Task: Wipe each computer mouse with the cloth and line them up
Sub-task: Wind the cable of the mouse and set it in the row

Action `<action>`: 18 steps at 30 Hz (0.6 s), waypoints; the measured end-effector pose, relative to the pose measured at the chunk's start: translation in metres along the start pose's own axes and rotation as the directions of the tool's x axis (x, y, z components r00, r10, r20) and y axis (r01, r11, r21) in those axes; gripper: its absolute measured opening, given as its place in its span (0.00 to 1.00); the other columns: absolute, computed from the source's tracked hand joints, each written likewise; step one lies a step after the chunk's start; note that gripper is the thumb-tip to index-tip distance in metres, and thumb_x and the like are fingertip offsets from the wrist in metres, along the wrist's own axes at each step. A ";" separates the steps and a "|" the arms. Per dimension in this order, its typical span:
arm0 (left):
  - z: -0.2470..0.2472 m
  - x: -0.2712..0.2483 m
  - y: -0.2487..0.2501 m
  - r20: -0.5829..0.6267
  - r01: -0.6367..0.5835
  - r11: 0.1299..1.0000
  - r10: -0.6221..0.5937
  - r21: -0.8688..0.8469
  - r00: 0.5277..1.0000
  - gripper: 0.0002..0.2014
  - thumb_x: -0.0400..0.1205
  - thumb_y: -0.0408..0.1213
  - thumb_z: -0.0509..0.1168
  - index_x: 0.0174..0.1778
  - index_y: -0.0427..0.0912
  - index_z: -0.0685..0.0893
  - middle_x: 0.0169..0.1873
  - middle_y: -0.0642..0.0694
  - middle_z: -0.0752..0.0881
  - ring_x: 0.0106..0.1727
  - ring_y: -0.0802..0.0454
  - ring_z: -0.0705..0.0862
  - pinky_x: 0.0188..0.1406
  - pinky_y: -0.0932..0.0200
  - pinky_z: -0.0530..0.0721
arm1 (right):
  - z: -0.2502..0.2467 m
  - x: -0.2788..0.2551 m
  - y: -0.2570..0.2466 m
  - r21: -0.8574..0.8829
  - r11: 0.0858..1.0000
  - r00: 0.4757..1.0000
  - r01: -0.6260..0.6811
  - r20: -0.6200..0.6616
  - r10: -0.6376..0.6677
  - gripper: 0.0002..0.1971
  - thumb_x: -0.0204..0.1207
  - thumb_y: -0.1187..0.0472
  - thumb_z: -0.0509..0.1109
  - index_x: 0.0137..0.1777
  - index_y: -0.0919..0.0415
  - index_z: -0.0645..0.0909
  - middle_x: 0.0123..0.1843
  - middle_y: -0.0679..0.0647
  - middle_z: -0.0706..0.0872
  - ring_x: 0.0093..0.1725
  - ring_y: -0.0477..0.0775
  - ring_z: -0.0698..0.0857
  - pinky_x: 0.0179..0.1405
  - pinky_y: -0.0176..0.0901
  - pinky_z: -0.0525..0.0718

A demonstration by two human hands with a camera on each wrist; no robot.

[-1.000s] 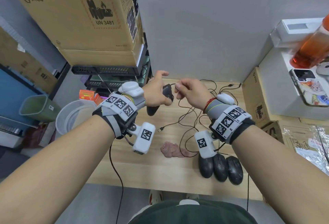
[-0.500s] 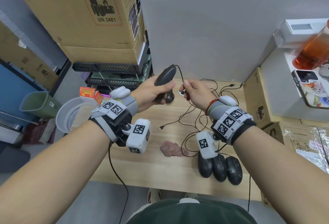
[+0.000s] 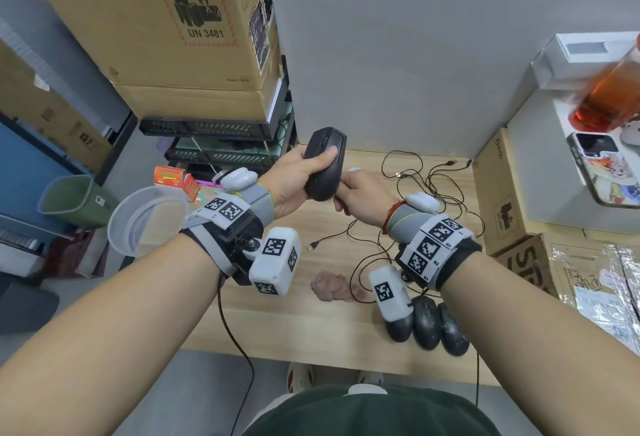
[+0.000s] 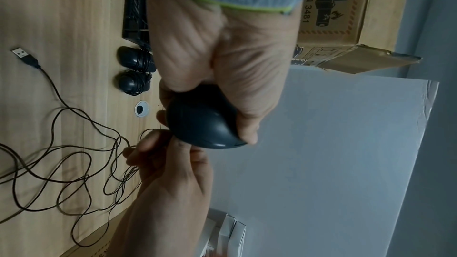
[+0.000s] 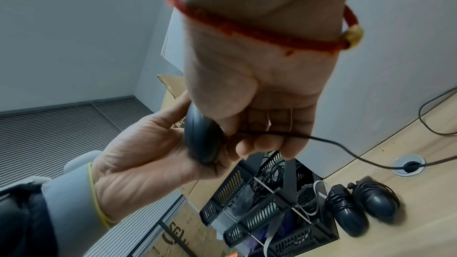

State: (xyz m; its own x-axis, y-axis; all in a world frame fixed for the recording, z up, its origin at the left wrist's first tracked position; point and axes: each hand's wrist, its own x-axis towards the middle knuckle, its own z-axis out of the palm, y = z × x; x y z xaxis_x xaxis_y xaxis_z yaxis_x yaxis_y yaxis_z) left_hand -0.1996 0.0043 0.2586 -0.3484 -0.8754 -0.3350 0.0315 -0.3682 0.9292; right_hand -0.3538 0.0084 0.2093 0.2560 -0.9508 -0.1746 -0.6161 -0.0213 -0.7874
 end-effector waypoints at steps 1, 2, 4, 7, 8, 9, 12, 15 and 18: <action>-0.001 0.000 -0.001 -0.005 0.007 1.000 -0.007 -0.009 1.000 0.11 0.90 0.41 0.62 0.57 0.35 0.75 0.36 0.33 0.83 0.31 0.40 0.83 0.30 0.56 0.82 | 0.000 0.000 0.001 -0.009 1.000 1.000 -0.001 0.004 0.001 0.22 0.86 0.59 0.59 0.28 0.54 0.78 0.21 0.42 0.80 0.21 0.38 0.76 0.29 0.34 0.75; -0.002 0.001 -0.001 -0.003 0.014 1.000 -0.014 -0.024 1.000 0.12 0.90 0.42 0.62 0.59 0.36 0.74 0.39 0.32 0.81 0.32 0.39 0.82 0.31 0.54 0.82 | 0.001 -0.001 0.002 -0.013 1.000 1.000 -0.004 0.014 0.005 0.21 0.86 0.56 0.59 0.29 0.52 0.80 0.21 0.43 0.80 0.22 0.38 0.77 0.31 0.36 0.77; -0.004 0.001 0.000 0.006 0.026 0.999 -0.026 -0.039 1.000 0.12 0.90 0.43 0.60 0.60 0.36 0.73 0.41 0.32 0.79 0.34 0.38 0.82 0.33 0.52 0.84 | 0.002 -0.001 0.004 -0.020 1.000 0.999 -0.012 0.030 0.013 0.20 0.86 0.52 0.60 0.32 0.52 0.84 0.22 0.45 0.80 0.24 0.40 0.77 0.37 0.42 0.79; -0.008 0.001 0.002 0.013 0.051 0.998 -0.051 -0.034 0.999 0.10 0.91 0.40 0.59 0.60 0.37 0.74 0.41 0.36 0.82 0.37 0.38 0.85 0.41 0.50 0.87 | 0.000 -0.002 0.006 -0.060 0.998 1.000 -0.030 0.005 0.031 0.20 0.85 0.51 0.61 0.32 0.52 0.84 0.23 0.46 0.76 0.25 0.46 0.75 0.34 0.43 0.75; -0.009 0.001 0.002 0.021 0.057 0.998 -0.057 -0.033 0.998 0.08 0.90 0.38 0.60 0.60 0.37 0.75 0.42 0.36 0.83 0.38 0.38 0.86 0.44 0.49 0.86 | -0.001 -0.003 0.005 -0.069 0.997 0.999 -0.034 -0.004 0.034 0.20 0.85 0.52 0.62 0.32 0.53 0.83 0.21 0.45 0.74 0.24 0.44 0.73 0.30 0.41 0.72; -0.010 0.000 0.002 0.027 0.062 0.997 -0.061 -0.037 0.998 0.06 0.90 0.35 0.61 0.59 0.36 0.75 0.43 0.35 0.83 0.41 0.37 0.86 0.46 0.48 0.84 | -0.001 -0.003 0.005 -0.078 0.996 0.999 -0.038 -0.007 0.038 0.19 0.85 0.54 0.62 0.31 0.53 0.83 0.18 0.44 0.73 0.22 0.43 0.72 0.28 0.39 0.68; -0.010 -0.001 0.003 0.067 0.077 0.996 -0.074 -0.046 0.995 0.02 0.87 0.28 0.59 0.54 0.34 0.77 0.49 0.28 0.80 0.50 0.31 0.82 0.43 0.49 0.80 | -0.002 -0.004 0.003 -0.096 0.994 0.999 -0.045 0.011 0.046 0.19 0.85 0.57 0.62 0.31 0.52 0.82 0.14 0.39 0.71 0.19 0.40 0.73 0.23 0.34 0.65; -0.011 -0.001 0.003 0.094 0.077 0.997 -0.073 -0.032 0.993 0.04 0.86 0.26 0.58 0.52 0.34 0.77 0.51 0.26 0.79 0.51 0.28 0.80 0.40 0.51 0.81 | -0.002 -0.003 0.004 -0.091 0.995 0.999 -0.042 0.008 0.043 0.19 0.84 0.57 0.63 0.30 0.52 0.82 0.14 0.42 0.71 0.19 0.41 0.72 0.23 0.33 0.66; -0.015 0.001 -0.001 0.044 0.079 0.996 -0.077 -0.045 0.996 0.09 0.87 0.30 0.63 0.62 0.33 0.79 0.54 0.29 0.84 0.56 0.28 0.85 0.49 0.44 0.88 | -0.003 -0.004 0.006 -0.085 0.996 1.000 -0.025 0.010 0.026 0.18 0.84 0.55 0.63 0.32 0.51 0.84 0.20 0.46 0.70 0.20 0.44 0.70 0.25 0.36 0.66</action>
State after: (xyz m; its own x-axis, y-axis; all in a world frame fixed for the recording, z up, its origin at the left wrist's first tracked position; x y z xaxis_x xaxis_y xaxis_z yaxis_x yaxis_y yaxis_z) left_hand -0.1863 -0.0008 0.2554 -0.3905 -0.8298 -0.3987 0.0460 -0.4501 0.8918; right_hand -0.3607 0.0115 0.2075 0.2472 -0.9478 -0.2012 -0.6833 -0.0232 -0.7298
